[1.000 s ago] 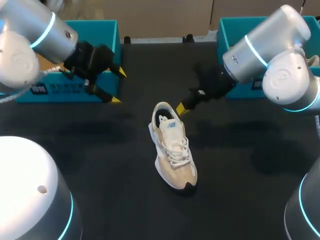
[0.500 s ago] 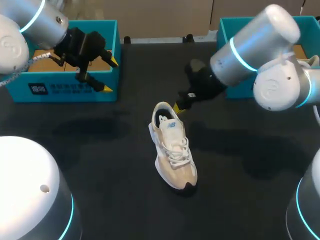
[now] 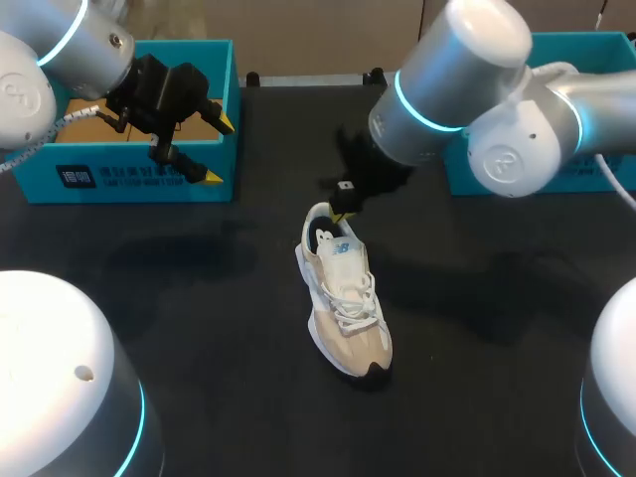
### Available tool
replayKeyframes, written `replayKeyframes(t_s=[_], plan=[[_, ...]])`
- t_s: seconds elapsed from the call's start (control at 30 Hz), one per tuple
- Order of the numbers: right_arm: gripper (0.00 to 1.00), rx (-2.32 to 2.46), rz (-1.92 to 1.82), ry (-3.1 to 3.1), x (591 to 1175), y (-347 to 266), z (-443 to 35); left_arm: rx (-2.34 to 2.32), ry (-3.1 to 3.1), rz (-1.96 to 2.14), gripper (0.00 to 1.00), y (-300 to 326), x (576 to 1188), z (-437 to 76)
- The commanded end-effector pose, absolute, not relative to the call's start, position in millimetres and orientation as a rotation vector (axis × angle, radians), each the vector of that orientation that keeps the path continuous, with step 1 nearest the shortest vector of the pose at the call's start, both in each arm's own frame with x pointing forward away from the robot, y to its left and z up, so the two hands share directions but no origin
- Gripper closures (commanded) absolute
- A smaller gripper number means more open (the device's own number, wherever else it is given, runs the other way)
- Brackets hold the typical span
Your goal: Take the shoe out of the shoebox, open the shoe tongue, remove and reinsert the insole, then place the shoe into the shoebox
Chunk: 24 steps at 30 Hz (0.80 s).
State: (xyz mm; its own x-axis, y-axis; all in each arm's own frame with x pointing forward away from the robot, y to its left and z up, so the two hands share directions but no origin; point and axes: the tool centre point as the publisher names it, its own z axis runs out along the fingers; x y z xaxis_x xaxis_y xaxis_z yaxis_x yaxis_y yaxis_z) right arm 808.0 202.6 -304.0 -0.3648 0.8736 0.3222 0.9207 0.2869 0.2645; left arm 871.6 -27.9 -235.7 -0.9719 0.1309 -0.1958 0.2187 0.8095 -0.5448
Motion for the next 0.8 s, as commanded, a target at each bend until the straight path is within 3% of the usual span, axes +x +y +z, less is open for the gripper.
replayKeyframes(t_s=[0.03,0.8], plan=[[1.0,-1.739,-0.587,-2.458,807.4,205.6,-303.5,0.276,2.846,-0.879,0.0,-27.8,871.1,-235.7],[1.0,-1.941,-0.464,-2.466,793.1,226.5,-319.5,0.276,2.846,-0.879,0.0,-27.8,871.1,-235.7]])
